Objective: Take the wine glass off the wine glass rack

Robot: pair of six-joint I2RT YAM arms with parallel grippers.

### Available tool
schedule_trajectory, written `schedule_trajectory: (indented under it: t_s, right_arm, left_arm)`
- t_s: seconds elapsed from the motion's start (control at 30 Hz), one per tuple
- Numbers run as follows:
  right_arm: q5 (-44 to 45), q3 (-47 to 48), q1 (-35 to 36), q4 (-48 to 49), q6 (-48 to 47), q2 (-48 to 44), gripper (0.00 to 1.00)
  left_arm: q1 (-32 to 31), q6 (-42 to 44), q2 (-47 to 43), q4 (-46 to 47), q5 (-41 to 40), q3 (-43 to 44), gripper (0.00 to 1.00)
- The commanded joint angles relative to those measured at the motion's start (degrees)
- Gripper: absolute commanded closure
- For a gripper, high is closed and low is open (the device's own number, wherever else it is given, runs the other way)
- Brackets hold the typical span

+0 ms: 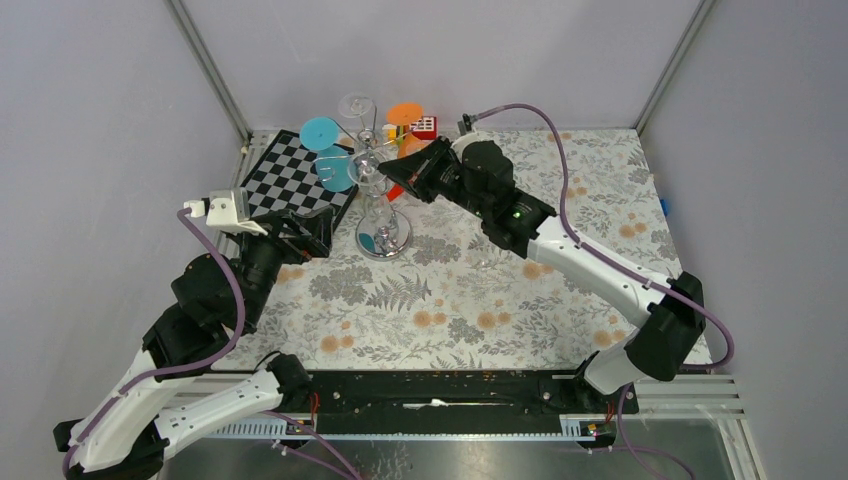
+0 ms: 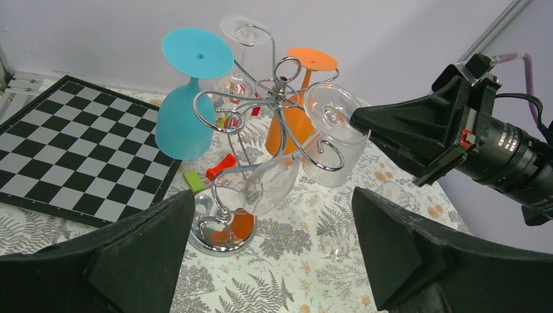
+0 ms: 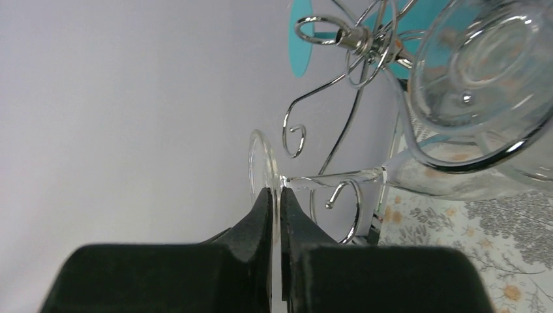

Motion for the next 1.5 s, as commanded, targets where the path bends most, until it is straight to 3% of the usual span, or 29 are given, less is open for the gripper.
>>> schedule_trajectory:
  t_s: [0.0,0.37,0.6,0.87,1.17,1.33,1.47]
  right_arm:
    - [6.0,4.6,0.1,-5.1,-2.2,-0.5,1.00]
    - [10.1,-0.5,-1.5,-8.0,1.5,-5.8,1.00]
    - [9.9,-5.6,-2.1,-8.0,1.5,-11.7,1.00]
    - [8.2,-15.4,-2.2,-7.8,-1.1,-22.5,1.00]
    - [-0.9,-24.5,-2.2,-7.1,-2.4,-34.8,1.00]
    - [-3.3,-27.8,-2.2,-6.2,-1.1,-38.6,1.00]
    - [-4.2,-30.0,-2.2,-4.9,0.1,-40.8,1.00]
  left_arm:
    - [0.1,-0.4,0.1,0.4,-0.5,-0.2,0.02]
    - [0.2,-1.5,2.2,-0.2,3.2,0.7,0.01]
    - [0.2,-4.3,8.0,-4.7,7.7,5.5,0.01]
    - [0.2,-12.0,14.0,-4.9,20.8,9.6,0.01]
    - [1.0,-22.1,18.4,-0.7,38.9,10.9,0.02]
    - [2.0,-26.7,19.9,5.1,48.8,8.9,0.16]
    - [2.8,-29.7,21.3,7.2,52.0,7.6,0.28]
